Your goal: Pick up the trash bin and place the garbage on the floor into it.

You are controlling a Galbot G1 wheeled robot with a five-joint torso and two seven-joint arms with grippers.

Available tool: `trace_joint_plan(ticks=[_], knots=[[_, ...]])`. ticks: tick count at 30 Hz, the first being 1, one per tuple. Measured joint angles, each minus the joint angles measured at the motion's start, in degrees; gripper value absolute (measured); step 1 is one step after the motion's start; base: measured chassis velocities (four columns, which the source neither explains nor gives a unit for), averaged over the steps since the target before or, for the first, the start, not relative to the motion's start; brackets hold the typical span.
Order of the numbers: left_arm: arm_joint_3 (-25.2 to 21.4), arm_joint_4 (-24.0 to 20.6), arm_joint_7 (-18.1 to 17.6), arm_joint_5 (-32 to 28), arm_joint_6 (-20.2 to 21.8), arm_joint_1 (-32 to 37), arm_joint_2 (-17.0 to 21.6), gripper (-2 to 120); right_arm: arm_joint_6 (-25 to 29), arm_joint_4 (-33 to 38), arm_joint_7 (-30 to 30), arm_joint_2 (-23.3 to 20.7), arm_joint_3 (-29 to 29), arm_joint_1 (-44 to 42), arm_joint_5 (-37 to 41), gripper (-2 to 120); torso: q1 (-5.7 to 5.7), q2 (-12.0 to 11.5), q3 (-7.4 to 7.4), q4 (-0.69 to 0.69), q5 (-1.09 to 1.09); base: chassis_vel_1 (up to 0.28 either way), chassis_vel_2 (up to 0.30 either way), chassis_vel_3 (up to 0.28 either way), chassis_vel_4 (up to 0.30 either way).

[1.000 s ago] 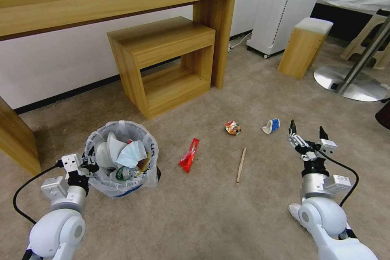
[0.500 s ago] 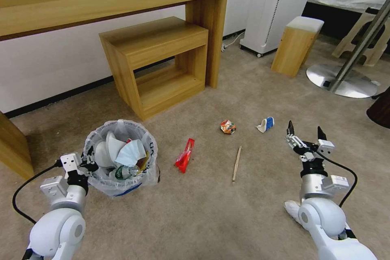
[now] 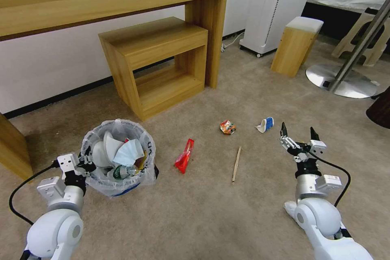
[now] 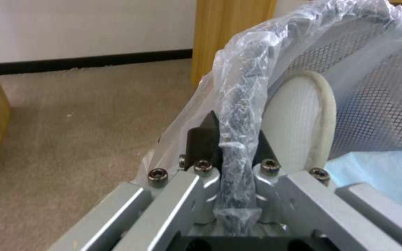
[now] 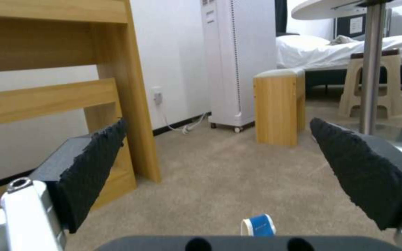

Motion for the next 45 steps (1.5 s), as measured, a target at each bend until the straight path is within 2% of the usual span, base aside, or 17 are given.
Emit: trace_joint_plan(ticks=[17, 23, 26, 31, 32, 35, 36, 38, 39, 40, 43, 45], knots=[[0.0, 0.2, 0.0, 0.0, -0.3, -0.2, 0.0, 2, 0.9, -0.7, 0.4, 0.2, -0.9, 0.9, -0.7, 100, 0.01, 0.0, 0.02, 0.00, 0.00, -0.065, 0.076, 0.068, -0.067], [0.0, 0.5, 0.1, 0.2, -0.3, -0.1, 0.2, 2, -1.4, -0.6, 0.2, -3.0, -0.6, 0.3, -1.4, 100, 0.00, 0.0, 0.00, 0.00, 0.01, 0.000, 0.000, 0.000, 0.000], [0.3, 1.1, 0.2, 0.6, -0.3, -0.1, 0.2, 2, -5.4, 0.3, -0.7, -7.4, 1.5, -1.2, 0.2, 100, 0.00, 0.0, 0.00, 0.00, 0.00, 0.000, 0.000, 0.000, 0.000], [0.6, 1.6, 0.2, 0.8, -0.4, -0.1, 0.2, 2, -9.8, 1.1, -2.4, -11.7, 3.8, -3.9, 2.8, 100, 0.00, 0.0, 0.00, -0.01, 0.01, 0.000, 0.000, 0.000, 0.000], [0.6, 2.1, 0.2, 1.1, -0.5, -0.1, 0.3, 2, -12.3, 1.7, -2.4, -13.4, 4.3, -5.0, 4.1, 100, 0.00, 0.0, 0.00, -0.01, 0.01, 0.000, 0.000, 0.000, 0.000], [0.7, 3.2, 0.1, 1.4, -1.0, -0.1, 0.2, 2, -20.5, 3.1, 0.7, -17.3, 5.3, -7.1, 8.1, 100, 0.00, 0.0, 0.00, 0.00, 0.01, 0.000, 0.000, 0.000, 0.000], [0.7, 3.2, 0.1, 1.4, -1.0, -0.1, 0.2, 2, -20.5, 3.1, 0.7, -17.3, 5.3, -7.1, 8.1, 100, 0.00, 0.0, 0.00, 0.00, 0.01, 0.000, 0.000, 0.000, 0.000], [0.7, 3.8, 0.2, 1.6, -1.4, -0.2, 0.2, 2, -25.6, 3.3, 2.2, -20.6, 6.0, -8.9, 10.6, 100, 0.00, 0.0, 0.00, -0.01, 0.01, 0.000, 0.000, 0.000, 0.000], [0.7, 4.1, 0.3, 1.8, -1.6, -0.3, 0.1, 2, -27.2, 2.9, 2.9, -22.6, 5.9, -9.6, 11.7, 100, 0.00, 0.0, 0.00, -0.01, 0.00, 0.000, 0.000, 0.000, 0.000], [0.7, 4.1, 0.3, 1.8, -1.6, -0.3, 0.1, 2, -27.2, 2.9, 2.9, -22.6, 5.9, -9.6, 11.7, 100, 0.00, 0.0, 0.00, -0.01, 0.00, 0.000, 0.000, 0.000, 0.000], [0.8, 5.1, 0.4, 2.1, -2.0, -0.6, -0.2, 2, -31.9, 1.7, 5.0, -27.9, 4.2, -11.2, 16.5, 100, 0.00, 0.0, 0.00, 0.00, 0.01, 0.000, 0.000, 0.000, 0.000], [0.8, 5.4, 0.4, 2.2, -2.2, -0.7, -0.3, 2, -33.4, 1.6, 5.3, -29.2, 3.5, -11.7, 17.3, 100, 0.00, 0.0, 0.00, 0.00, 0.01, 0.000, 0.000, 0.000, 0.000]])
